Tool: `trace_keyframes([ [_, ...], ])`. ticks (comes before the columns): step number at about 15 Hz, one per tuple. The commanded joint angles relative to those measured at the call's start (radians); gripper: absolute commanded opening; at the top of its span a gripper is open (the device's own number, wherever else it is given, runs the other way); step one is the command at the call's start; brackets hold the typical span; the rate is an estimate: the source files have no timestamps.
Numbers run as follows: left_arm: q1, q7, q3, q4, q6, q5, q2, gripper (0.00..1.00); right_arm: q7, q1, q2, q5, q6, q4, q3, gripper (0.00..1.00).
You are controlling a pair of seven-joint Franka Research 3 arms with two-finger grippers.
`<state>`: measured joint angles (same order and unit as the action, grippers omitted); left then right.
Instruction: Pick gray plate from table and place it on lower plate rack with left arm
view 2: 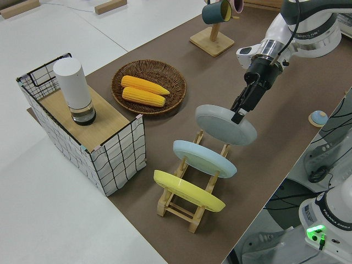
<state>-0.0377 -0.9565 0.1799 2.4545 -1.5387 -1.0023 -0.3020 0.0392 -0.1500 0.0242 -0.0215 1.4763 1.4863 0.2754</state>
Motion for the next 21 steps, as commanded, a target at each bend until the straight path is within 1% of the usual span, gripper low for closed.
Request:
trace_keyframes([
  [1,-0.021,-0.036,-0.007,0.021,-0.012,-0.029,-0.012,0.00,0.013,-0.019,-0.003,-0.002,-0.014,-0.009,0.018,0.983],
  [9,-0.022,-0.189,0.000,0.021,-0.005,-0.074,0.081,0.00,0.013,-0.019,-0.003,-0.002,-0.014,-0.009,0.018,0.983],
  [13,-0.022,-0.232,0.001,0.023,0.000,-0.078,0.107,0.00,0.013,-0.019,-0.003,-0.002,-0.014,-0.009,0.018,0.983],
  [15,-0.022,-0.240,0.013,0.023,0.000,-0.076,0.118,0.00,0.013,-0.019,-0.003,-0.002,-0.014,-0.009,0.018,0.983],
  [19,-0.022,-0.298,0.018,0.023,0.003,-0.076,0.153,0.00,0.013,-0.019,-0.001,-0.002,-0.014,-0.009,0.018,0.983],
  [21,-0.022,-0.300,0.021,0.021,0.003,-0.076,0.167,0.00,0.013,-0.019,-0.003,-0.002,-0.014,-0.009,0.018,0.983],
])
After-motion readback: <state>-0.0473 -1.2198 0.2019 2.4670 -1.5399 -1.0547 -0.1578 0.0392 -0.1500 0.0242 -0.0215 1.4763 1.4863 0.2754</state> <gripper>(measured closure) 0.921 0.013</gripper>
